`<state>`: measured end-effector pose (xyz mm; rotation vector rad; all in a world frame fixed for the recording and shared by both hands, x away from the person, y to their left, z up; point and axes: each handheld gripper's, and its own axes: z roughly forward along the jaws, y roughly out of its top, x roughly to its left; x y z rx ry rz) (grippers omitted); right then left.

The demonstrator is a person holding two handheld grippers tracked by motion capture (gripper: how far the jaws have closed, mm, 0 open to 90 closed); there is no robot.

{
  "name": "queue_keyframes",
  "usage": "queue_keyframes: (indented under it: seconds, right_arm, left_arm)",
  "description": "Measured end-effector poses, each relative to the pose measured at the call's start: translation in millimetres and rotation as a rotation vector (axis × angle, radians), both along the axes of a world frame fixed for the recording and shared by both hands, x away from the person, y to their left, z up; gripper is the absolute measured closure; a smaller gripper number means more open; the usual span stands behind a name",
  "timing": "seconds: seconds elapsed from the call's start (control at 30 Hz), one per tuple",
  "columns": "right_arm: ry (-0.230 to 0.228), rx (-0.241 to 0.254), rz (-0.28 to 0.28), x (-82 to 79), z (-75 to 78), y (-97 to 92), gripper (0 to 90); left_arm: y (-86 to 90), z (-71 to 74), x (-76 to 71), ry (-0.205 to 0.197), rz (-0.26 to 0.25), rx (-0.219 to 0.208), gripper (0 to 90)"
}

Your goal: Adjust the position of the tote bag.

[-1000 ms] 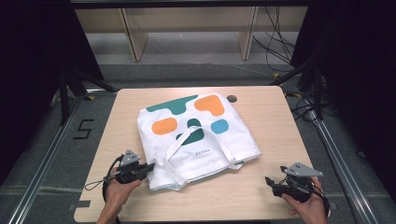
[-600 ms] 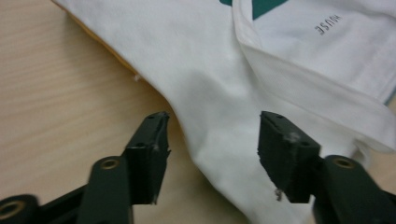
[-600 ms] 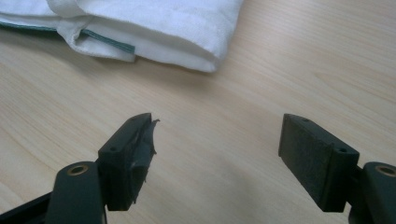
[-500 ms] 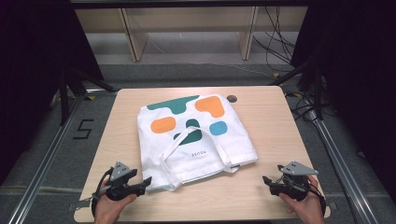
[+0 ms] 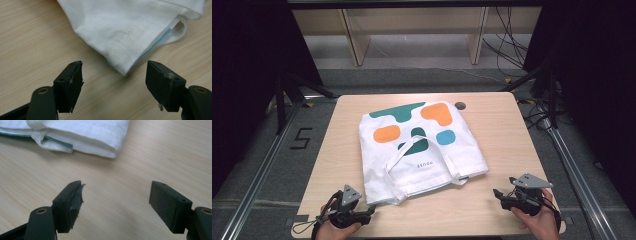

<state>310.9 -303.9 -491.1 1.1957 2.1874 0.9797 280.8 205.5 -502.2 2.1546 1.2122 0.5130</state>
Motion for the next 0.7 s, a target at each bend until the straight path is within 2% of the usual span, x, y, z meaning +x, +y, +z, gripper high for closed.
queue_keyframes:
  seconds: [0.03, 0.1, 0.13, 0.23, 0.27, 0.3, 0.33, 0.37, 0.4, 0.43, 0.47, 0.5, 0.53, 0.57, 0.63, 0.67, 0.7]
  right_arm:
    - [-0.003, -0.001, 0.003, 0.7, -0.1, -0.6, 27.4]
    - [0.000, 0.001, 0.005, 0.8, 0.0, -0.5, 27.5]
    - [0.000, 0.003, 0.003, 0.7, 0.2, -0.4, 27.4]
    - [-0.002, 0.003, 0.003, 0.4, 0.6, -0.4, 27.4]
    - [-0.002, 0.002, 0.002, 0.5, 0.6, -0.2, 27.5]
    - [0.005, 0.008, 0.002, 1.4, 0.5, 1.1, 27.5]
    - [0.021, 0.013, 0.010, 2.1, 0.5, 1.9, 27.5]
    - [-0.021, -0.014, 0.010, 3.3, 0.7, 1.1, 27.5]
    - [-0.010, 0.003, 0.002, 3.6, 1.0, 3.5, 27.8]
    - [-0.002, 0.001, 0.009, 5.8, 0.6, 4.9, 27.9]
    - [-0.002, 0.001, 0.009, 5.8, 0.6, 4.9, 27.9]
    - [-0.013, -0.020, 0.024, 11.8, 0.3, 7.9, 28.2]
    - [-0.013, -0.020, 0.024, 11.8, 0.3, 7.9, 28.2]
    - [-0.038, -0.035, 0.031, 18.4, 1.4, 11.9, 29.1]
    - [-0.050, -0.031, 0.028, 25.3, 2.7, 16.1, 30.1]
    - [-0.068, -0.050, 0.032, 29.9, 1.7, 17.4, 30.7]
    - [-0.063, -0.056, 0.032, 34.4, 0.5, 19.8, 31.6]
  left_arm:
    - [-1.7, -1.8, 2.8, 0.011, 0.015, 0.015, 30.3]
    - [-2.3, -2.5, 5.0, 0.005, 0.023, 0.022, 30.8]
    - [-1.9, -1.7, 6.7, 0.009, 0.025, 0.038, 31.1]
    - [-3.3, -2.3, 11.2, 0.001, 0.036, 0.047, 29.7]
    - [-5.0, -2.5, 11.4, -0.002, 0.051, 0.026, 29.7]
    - [-4.6, 0.7, 11.1, -0.022, 0.067, 0.005, 29.7]
    - [-4.6, 0.7, 11.1, -0.022, 0.067, 0.005, 29.7]
    - [-2.4, 6.0, 10.8, -0.056, 0.084, -0.022, 29.9]
    - [-2.4, 6.0, 10.8, -0.056, 0.084, -0.022, 30.6]
    - [-2.3, 9.5, 12.1, -0.081, 0.111, -0.046, 31.1]
    - [-2.3, 9.5, 12.1, -0.081, 0.111, -0.046, 31.2]
    - [-8.0, 9.4, 17.7, -0.119, 0.135, -0.089, 32.3]
    - [-8.0, 9.4, 17.7, -0.119, 0.135, -0.089, 34.4]
    - [-11.9, 10.5, 23.3, -0.133, 0.111, -0.062, 35.6]
    - [-15.5, 10.7, 27.9, -0.138, 0.102, -0.045, 37.2]
    - [-16.8, 9.6, 29.7, -0.136, 0.102, -0.057, 37.5]
    - [-16.0, 9.6, 30.7, -0.125, 0.093, -0.037, 37.7]
